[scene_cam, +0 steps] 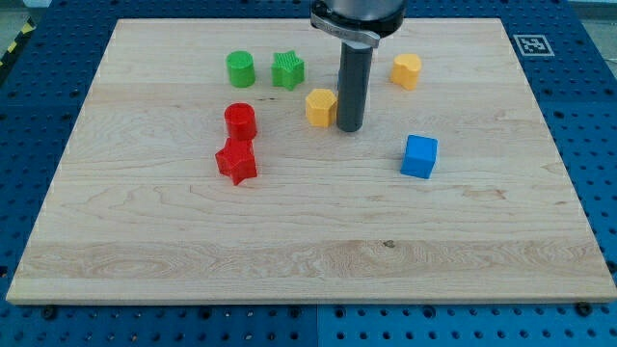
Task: Move the yellow hexagon slightly upwards
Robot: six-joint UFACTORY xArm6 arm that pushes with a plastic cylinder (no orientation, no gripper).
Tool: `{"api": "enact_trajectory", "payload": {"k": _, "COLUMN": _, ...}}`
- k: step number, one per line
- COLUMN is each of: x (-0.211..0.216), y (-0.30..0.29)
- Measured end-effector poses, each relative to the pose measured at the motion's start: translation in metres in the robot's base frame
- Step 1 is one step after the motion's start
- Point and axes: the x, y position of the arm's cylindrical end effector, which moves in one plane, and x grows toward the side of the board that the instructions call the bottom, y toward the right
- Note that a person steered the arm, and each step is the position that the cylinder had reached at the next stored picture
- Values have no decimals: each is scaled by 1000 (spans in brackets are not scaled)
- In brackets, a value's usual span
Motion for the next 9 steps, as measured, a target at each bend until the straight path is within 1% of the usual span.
{"api": "enact_trajectory", "payload": {"k": 1, "x": 12, "y": -17}}
{"api": "enact_trajectory", "payload": {"k": 2, "x": 12, "y": -50}}
{"api": "enact_trajectory", "payload": {"k": 4, "x": 11, "y": -53}}
{"api": "enact_trajectory", "payload": {"k": 7, "x": 2, "y": -32}}
{"api": "enact_trajectory", "payload": {"k": 9, "x": -5, "y": -32}}
